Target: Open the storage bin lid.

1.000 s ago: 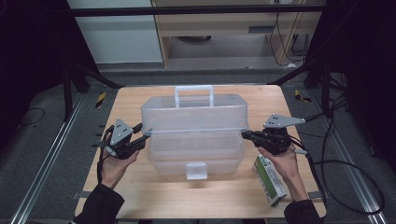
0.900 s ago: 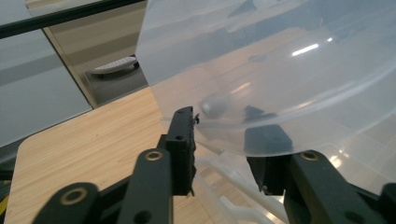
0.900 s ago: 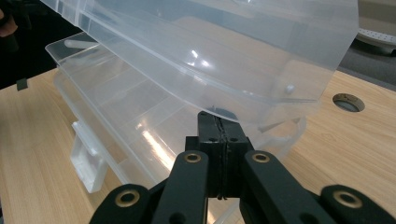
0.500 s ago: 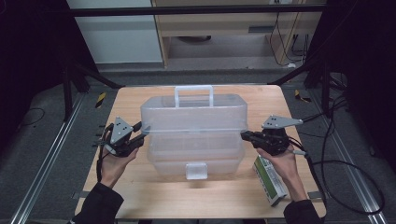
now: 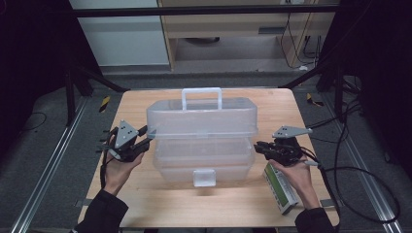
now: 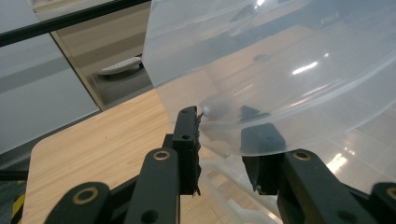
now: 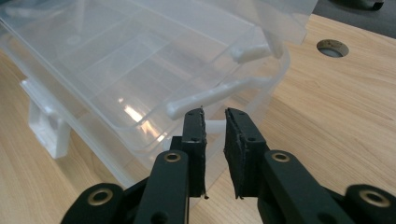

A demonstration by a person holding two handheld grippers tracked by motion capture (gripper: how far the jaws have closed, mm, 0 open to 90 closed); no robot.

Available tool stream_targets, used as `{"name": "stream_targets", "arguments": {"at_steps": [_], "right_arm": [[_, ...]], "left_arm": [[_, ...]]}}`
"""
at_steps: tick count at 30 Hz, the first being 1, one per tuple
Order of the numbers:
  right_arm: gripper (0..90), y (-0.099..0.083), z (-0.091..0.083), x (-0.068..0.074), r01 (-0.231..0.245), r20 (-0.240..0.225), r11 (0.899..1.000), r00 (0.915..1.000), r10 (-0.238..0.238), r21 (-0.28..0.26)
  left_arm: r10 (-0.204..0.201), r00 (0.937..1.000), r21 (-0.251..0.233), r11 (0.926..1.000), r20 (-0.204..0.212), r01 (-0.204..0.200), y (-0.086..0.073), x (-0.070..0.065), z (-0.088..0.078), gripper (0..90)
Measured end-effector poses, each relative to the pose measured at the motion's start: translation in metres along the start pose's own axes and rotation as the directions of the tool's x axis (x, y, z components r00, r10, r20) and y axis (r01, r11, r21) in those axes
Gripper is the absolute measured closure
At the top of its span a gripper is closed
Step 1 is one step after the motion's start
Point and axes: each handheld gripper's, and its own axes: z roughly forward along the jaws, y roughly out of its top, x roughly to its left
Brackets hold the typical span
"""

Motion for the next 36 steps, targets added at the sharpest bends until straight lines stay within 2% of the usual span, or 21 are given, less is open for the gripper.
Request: {"name": "stream_targets", "arguments": {"at_steps": [12,17,23,31,36], "right_arm": [[71.7,-0.006,0.015,0.001,-0.014,-0.003,0.999,0.9999,0.014,0.051],[71.4,-0.007,0.018,0.002,-0.013,0.011,0.997,0.9999,0.012,0.071],[70.6,-0.008,0.021,0.003,-0.048,0.01,0.995,0.9988,0.047,0.083],[74.5,-0.008,0.023,0.002,-0.078,-0.01,0.993,0.9968,0.08,0.092],[74.7,-0.008,0.023,0.002,-0.077,-0.009,0.993,0.9969,0.078,0.093]], "left_arm": [[-0.009,1.0,0.007,0.9999,-0.002,0.009,0.004,0.002,0.001,68.1],[-0.004,1.0,0.009,0.9999,-0.009,0.004,0.006,0.002,0.001,67.9],[-0.006,0.9999,0.013,0.9999,-0.014,0.007,0.008,0.002,0.002,68.0],[-0.001,0.9998,0.02,0.9998,-0.02,0.001,0.011,0.003,0.002,67.8],[0.0,0.9998,0.021,0.9998,-0.018,0.0,0.014,0.004,0.002,67.4]]}}
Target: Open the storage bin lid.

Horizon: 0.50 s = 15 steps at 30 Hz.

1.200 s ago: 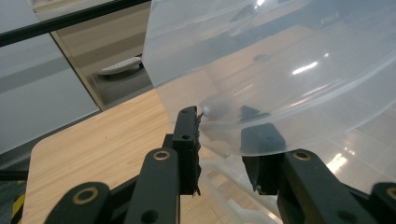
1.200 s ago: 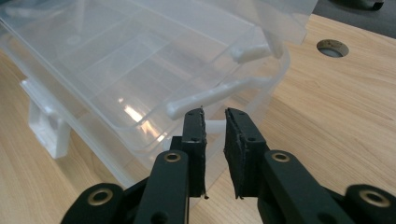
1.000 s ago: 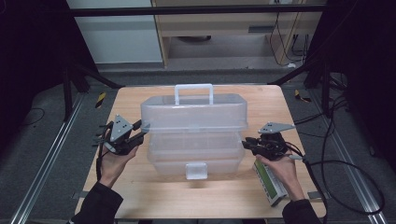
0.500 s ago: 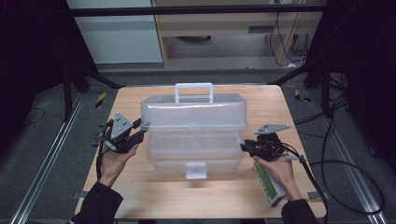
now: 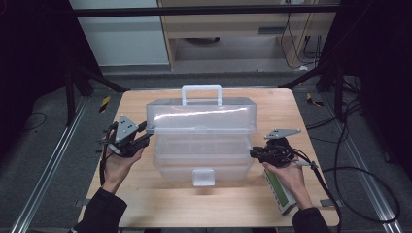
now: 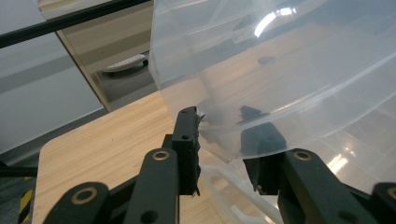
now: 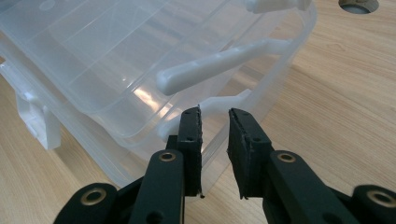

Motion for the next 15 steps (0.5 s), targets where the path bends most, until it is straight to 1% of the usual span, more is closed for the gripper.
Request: {"name": "stream_targets", "arguments": {"at_steps": [1,12,15], "right_arm": [[74.8,0.0,0.0,0.0,-0.001,0.002,1.0,1.0,0.001,0.001],[74.9,0.0,0.0,0.001,-0.006,0.004,1.0,1.0,0.006,0.002],[75.0,0.0,0.0,0.001,-0.015,0.005,1.0,0.9999,0.015,0.002]], "left_arm": [[0.004,1.0,0.0,1.0,-0.002,-0.004,0.001,0.0,0.0,67.3],[-0.014,0.9999,-0.011,0.9998,-0.007,0.014,0.008,0.004,0.002,66.2],[-0.043,0.9991,-0.024,0.9988,-0.003,0.043,0.011,0.006,0.004,66.2]]}}
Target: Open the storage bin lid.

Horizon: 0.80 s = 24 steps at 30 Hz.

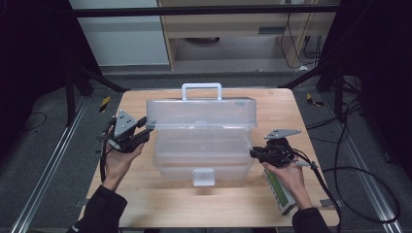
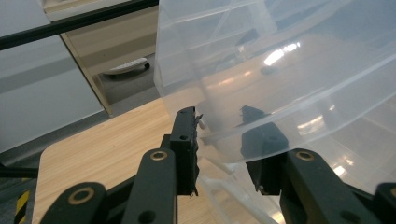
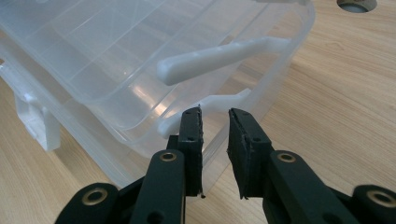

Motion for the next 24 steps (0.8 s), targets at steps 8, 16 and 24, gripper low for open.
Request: {"name": "stream_targets", "arguments": {"at_steps": [8,16,24], "right_arm": [[75.1,-0.001,0.0,-0.002,-0.007,-0.006,1.0,1.0,0.007,-0.008],[75.1,-0.001,0.0,-0.001,-0.012,-0.006,1.0,0.9999,0.012,-0.006],[75.1,-0.001,0.0,-0.001,-0.008,-0.004,1.0,1.0,0.008,-0.007]], "left_arm": [[-0.031,0.9995,-0.028,0.9991,-0.003,0.031,0.006,0.006,0.006,66.5],[-0.038,0.9983,-0.056,0.9978,-0.045,0.036,0.014,0.007,0.012,67.9],[-0.056,0.9959,-0.07,0.9962,-0.071,0.051,0.023,0.011,0.02,70.4]]}}
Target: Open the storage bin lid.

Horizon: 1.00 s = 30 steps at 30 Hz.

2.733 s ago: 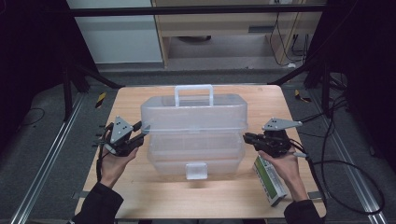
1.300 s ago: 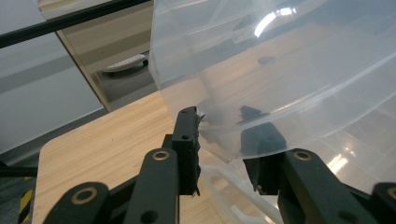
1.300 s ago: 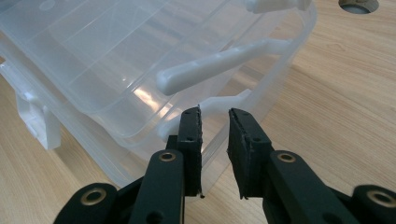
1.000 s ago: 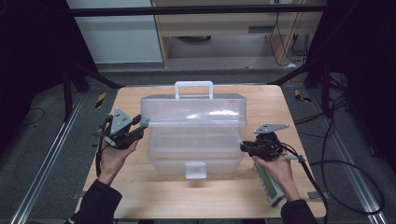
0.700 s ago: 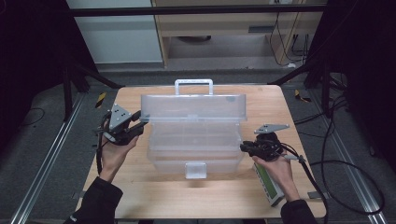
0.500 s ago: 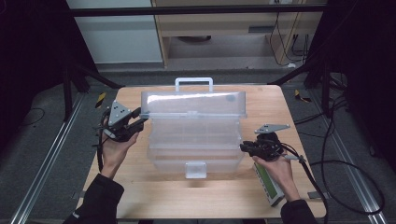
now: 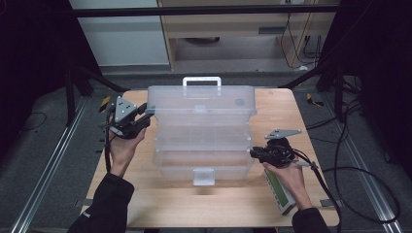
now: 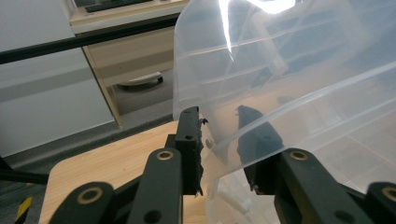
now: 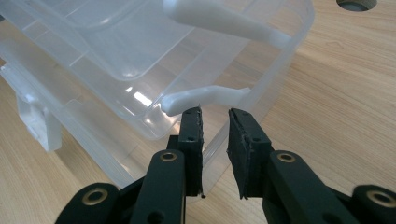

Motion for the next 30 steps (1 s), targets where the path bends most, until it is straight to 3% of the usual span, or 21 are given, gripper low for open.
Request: {"name": "stream_targets", "arguments": {"at_steps": [16,30], "right_arm": [[74.1,0.001,0.001,0.001,0.018,0.009,1.0,0.9998,-0.018,0.007],[74.2,0.002,0.002,-0.001,0.021,0.011,1.0,0.9997,-0.021,0.002]], "left_arm": [[-0.038,0.9986,0.006,0.9992,-0.036,0.039,0.015,0.007,0.019,75.5],[-0.039,0.9971,0.022,0.9989,-0.065,0.041,0.029,0.012,0.036,75.8]]}}
